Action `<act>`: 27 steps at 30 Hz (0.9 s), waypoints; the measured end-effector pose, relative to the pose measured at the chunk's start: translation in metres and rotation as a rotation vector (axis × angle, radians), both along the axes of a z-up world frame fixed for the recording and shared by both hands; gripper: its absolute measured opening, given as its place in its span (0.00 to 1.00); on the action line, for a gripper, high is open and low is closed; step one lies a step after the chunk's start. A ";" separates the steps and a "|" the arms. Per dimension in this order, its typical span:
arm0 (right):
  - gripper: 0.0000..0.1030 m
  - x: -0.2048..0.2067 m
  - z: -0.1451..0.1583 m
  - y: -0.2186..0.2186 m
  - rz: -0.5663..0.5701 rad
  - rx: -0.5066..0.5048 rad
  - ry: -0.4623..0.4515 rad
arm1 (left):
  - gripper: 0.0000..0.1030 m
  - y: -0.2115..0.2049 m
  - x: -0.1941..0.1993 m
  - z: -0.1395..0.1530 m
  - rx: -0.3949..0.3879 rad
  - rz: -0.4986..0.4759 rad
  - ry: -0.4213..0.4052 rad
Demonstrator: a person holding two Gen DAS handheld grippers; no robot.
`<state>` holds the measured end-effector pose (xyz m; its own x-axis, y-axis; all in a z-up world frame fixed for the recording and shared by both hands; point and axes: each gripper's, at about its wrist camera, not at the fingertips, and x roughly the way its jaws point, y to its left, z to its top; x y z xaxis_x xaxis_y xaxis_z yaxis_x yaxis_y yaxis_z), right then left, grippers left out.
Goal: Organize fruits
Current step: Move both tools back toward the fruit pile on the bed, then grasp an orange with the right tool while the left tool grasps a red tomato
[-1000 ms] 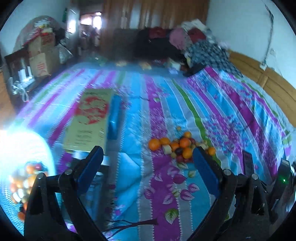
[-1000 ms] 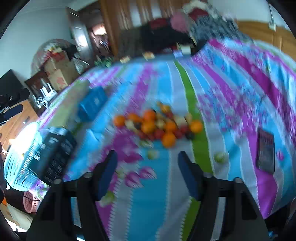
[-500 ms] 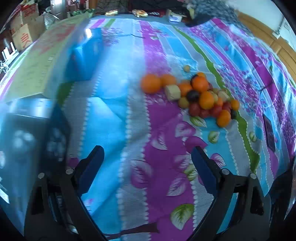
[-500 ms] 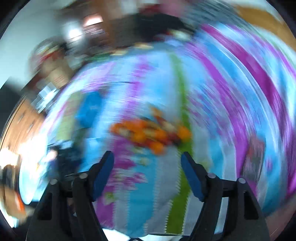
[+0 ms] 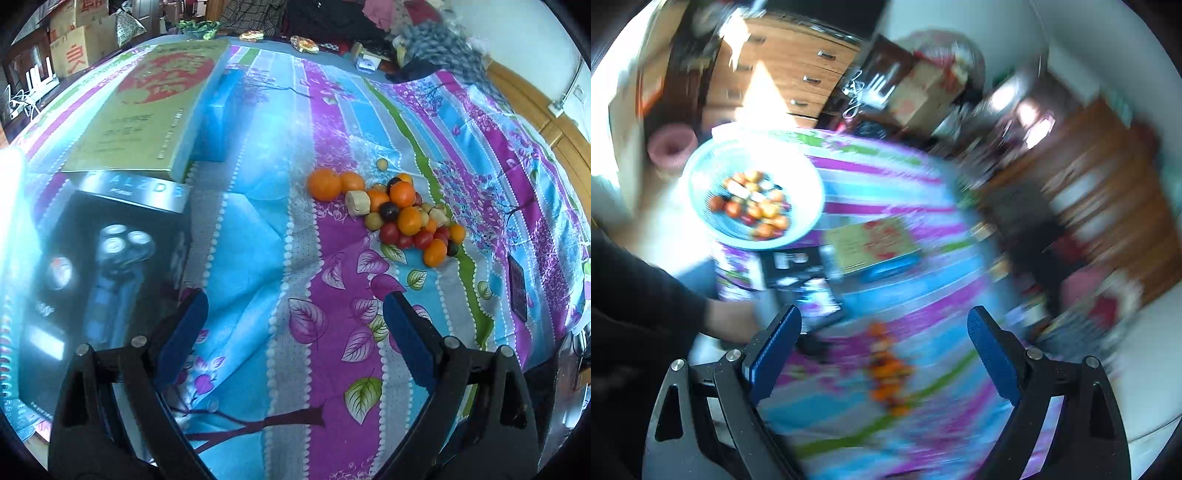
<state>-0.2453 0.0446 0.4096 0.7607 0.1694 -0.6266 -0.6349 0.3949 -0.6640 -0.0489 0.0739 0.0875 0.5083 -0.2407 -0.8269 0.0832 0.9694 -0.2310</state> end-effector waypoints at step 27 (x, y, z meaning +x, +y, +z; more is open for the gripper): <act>0.97 0.162 -0.088 -0.198 -0.503 0.378 0.113 | 0.92 -0.029 0.010 -0.002 -0.111 -0.114 -0.024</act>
<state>-0.0833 -0.1534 0.3217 0.7376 0.0338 -0.6744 -0.3692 0.8565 -0.3608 -0.0388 0.0447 0.0854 0.4915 -0.3872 -0.7800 0.1981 0.9219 -0.3328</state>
